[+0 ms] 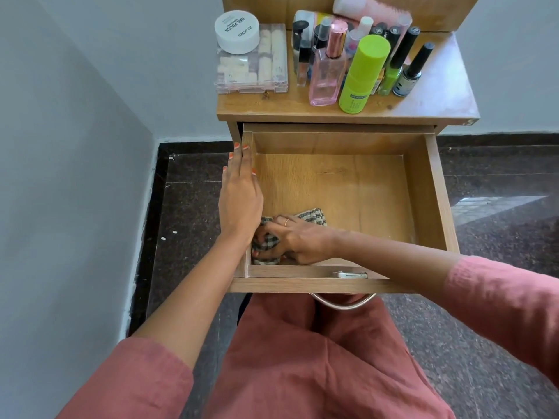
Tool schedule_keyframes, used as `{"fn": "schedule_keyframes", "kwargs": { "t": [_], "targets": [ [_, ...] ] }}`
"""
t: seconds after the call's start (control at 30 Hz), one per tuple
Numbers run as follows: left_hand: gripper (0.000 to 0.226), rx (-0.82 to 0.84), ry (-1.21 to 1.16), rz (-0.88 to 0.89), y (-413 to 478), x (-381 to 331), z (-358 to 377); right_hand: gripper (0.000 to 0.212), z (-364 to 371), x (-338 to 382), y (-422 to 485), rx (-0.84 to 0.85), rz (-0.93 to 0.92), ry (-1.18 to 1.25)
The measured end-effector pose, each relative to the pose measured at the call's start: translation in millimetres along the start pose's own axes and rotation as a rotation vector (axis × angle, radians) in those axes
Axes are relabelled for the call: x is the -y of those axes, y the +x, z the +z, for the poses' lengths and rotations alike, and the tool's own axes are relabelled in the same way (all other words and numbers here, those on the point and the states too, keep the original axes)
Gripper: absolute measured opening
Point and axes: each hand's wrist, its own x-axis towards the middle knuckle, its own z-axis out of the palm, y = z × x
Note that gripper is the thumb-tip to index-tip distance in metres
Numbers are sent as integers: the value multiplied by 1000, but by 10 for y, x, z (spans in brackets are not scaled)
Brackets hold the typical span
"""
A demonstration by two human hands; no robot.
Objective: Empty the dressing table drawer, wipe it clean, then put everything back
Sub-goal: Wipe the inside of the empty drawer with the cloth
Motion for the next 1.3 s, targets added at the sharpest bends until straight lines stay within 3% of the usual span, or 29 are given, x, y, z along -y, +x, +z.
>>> {"fn": "schedule_keyframes", "kwargs": {
  "t": [0.33,0.63,0.73,0.93,1.3],
  "targets": [
    [45,-33,40,39,10,33,23,41,-74,40,11,111,-1,-52],
    [45,-34,54,31,4,30,32,30,-50,-80,-297,31,9,10],
    [45,-39,52,35,5,27,25,31,-27,-103,-382,11,26,26],
    [45,-38,49,29,3,19,26,42,-119,-11,-228,132,61,3],
    [46,-38,72,34,22,60,63,57,-173,163,28,137,86,-25]
  ]
}}
